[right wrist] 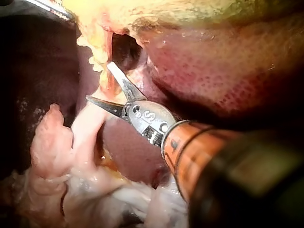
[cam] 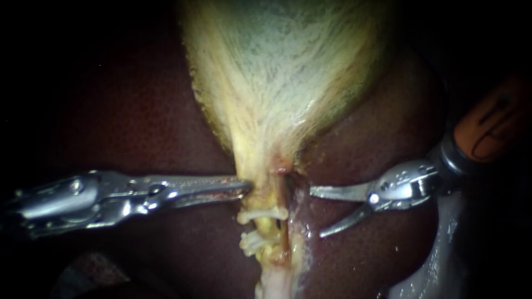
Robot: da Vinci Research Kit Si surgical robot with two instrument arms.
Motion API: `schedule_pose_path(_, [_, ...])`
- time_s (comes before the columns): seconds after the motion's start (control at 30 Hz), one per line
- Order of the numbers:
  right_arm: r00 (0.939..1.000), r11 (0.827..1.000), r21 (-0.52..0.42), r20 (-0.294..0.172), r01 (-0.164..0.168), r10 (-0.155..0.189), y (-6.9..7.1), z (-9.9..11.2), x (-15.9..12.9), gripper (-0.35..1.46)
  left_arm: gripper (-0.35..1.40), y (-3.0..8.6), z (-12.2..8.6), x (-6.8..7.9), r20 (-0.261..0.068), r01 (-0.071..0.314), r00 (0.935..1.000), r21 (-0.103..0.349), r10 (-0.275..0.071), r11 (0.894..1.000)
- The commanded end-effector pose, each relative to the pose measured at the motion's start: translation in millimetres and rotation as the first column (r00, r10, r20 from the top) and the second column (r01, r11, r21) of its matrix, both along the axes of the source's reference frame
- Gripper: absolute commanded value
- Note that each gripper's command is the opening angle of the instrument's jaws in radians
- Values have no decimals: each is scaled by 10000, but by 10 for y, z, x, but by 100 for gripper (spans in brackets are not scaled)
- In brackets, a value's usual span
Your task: Go to the cutting position left tube
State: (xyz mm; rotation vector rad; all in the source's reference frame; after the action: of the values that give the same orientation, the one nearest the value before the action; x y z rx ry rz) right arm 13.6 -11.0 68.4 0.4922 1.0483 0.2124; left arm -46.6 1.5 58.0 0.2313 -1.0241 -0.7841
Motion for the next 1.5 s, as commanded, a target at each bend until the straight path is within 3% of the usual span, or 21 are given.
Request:
schedule_pose_path(0.03, [9999, 9999, 88, -29, 134, -134, -6, 3, 6, 141, -35, 1, -1, 2, -30, 45, 10000, 28, -45, 10000])
schedule_pose_path(0.2, [9993, 9985, 397, 6, 378, -379, -30, 21, 31, 141, -35, 1, -3, 5, -41, 57, 10000, 26, -57, 10000])
schedule_pose_path(0.37, [9980, 9963, 588, 45, 633, -637, -39, 35, 39, 138, -35, 0, -7, 6, -43, 64, 10000, 34, -64, 10000])
schedule_pose_path(0.47, [9966, 9955, 531, 228, 784, -797, -39, 42, 39, 136, -35, -1, -10, 5, -25, 86, 10000, 23, -86, 10000])
schedule_pose_path(0.73, [9964, 9981, 373, 663, 497, -521, -24, 56, 32, 136, -35, -5, -17, 4, -50, 78, 10000, -26, -78, 10000])
schedule_pose_path(1.0, [9963, 9987, 344, 762, 385, -410, -19, 63, 40, 136, -35, -8, -22, 1, -74, 64, 10000, -86, -65, 9999])
schedule_pose_path(1.33, [9961, 9993, 253, 825, 285, -305, -30, 67, 66, 138, -35, -9, -21, 0, -82, 73, 9999, -93, -74, 9999])
schedule_pose_path(1.43, [9969, 9985, 352, 654, 415, -437, -35, 69, 73, 138, -35, -9, -21, -1, -84, 76, 9999, -94, -77, 9999])
schedule_pose_path(1.5, [9964, 9958, 573, 413, 721, -745, -39, 70, 79, 138, -35, -9, -20, -2, -85, 78, 9999, -94, -79, 9999])
